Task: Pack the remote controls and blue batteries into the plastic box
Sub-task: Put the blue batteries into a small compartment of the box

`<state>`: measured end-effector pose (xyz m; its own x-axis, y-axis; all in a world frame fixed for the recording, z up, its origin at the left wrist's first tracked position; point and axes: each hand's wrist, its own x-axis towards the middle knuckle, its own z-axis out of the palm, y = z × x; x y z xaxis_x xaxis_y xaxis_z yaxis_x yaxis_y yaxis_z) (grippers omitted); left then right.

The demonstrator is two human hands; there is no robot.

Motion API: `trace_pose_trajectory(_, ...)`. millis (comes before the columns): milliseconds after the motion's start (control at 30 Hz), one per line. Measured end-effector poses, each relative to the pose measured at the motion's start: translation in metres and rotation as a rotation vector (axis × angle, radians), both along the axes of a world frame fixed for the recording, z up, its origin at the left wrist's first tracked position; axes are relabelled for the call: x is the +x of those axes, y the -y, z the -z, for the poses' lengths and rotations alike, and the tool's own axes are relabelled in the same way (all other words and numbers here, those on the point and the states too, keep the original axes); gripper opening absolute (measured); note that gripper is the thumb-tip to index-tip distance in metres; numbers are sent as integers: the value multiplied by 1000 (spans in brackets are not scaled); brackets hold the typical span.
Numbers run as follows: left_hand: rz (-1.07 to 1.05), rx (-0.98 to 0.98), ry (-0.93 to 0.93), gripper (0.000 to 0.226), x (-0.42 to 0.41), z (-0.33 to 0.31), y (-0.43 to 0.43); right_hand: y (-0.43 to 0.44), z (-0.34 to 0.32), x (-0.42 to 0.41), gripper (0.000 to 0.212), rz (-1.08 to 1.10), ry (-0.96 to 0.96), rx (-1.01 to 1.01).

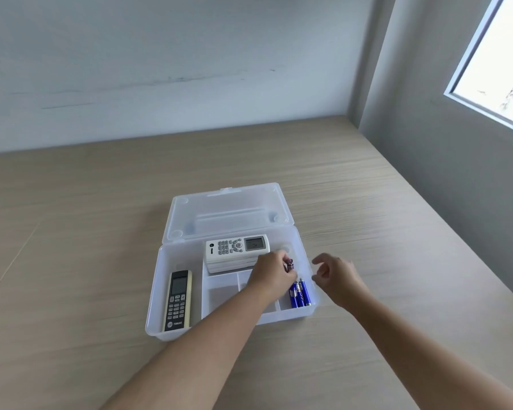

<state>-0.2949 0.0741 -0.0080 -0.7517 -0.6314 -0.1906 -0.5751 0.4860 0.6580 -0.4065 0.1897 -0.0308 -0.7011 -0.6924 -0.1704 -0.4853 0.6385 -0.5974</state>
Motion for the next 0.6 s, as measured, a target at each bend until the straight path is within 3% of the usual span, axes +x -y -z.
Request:
trace_pose_trajectory(167,137,-297,342,23,-27,16,-21,-13,9,2,14,64,190,-58)
trace_pose_trajectory(433,72,-115,653,26,-48,36,-24,-16,14,0,14,38,227,-73)
trace_pose_trajectory(600,230,-132,793,32,-53,26,-22,-15,14,-1,15,19,251,-65)
